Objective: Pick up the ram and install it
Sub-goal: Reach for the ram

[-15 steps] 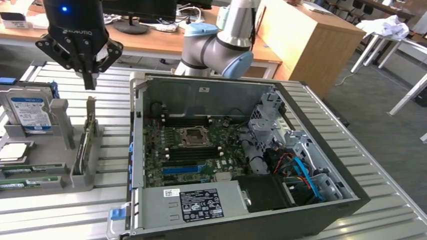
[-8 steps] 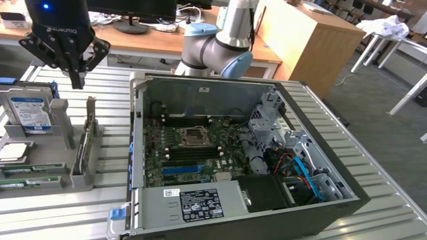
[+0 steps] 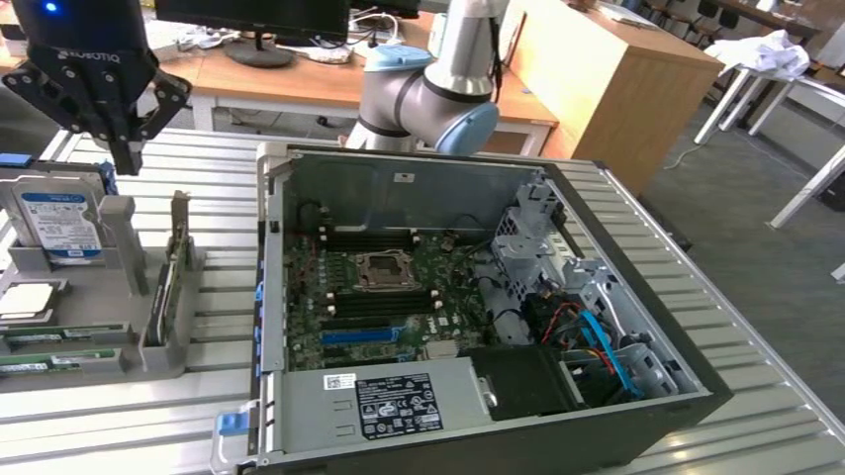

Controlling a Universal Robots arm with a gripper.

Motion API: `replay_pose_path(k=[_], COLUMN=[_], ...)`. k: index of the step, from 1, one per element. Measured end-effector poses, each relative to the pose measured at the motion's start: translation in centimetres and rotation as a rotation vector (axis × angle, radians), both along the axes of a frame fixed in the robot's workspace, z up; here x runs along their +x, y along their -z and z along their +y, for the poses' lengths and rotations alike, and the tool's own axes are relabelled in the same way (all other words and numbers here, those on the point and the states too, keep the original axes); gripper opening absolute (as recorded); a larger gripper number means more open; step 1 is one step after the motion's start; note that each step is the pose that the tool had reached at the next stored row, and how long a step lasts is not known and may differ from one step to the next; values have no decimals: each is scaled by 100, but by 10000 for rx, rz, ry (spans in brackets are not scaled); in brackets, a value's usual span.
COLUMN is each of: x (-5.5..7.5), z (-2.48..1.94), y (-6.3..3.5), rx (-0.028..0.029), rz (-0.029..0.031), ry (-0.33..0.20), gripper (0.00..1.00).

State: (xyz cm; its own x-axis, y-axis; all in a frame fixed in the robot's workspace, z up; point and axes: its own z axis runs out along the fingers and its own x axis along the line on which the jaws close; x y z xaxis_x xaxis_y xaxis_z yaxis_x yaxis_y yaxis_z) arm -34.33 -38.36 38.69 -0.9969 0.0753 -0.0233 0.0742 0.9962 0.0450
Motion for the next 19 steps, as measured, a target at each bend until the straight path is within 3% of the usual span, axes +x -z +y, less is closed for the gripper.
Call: replay_pose_path(k=[19], x=[-508], z=[13], y=[11], rx=[0], rz=[1], ry=[0], gripper=[11])
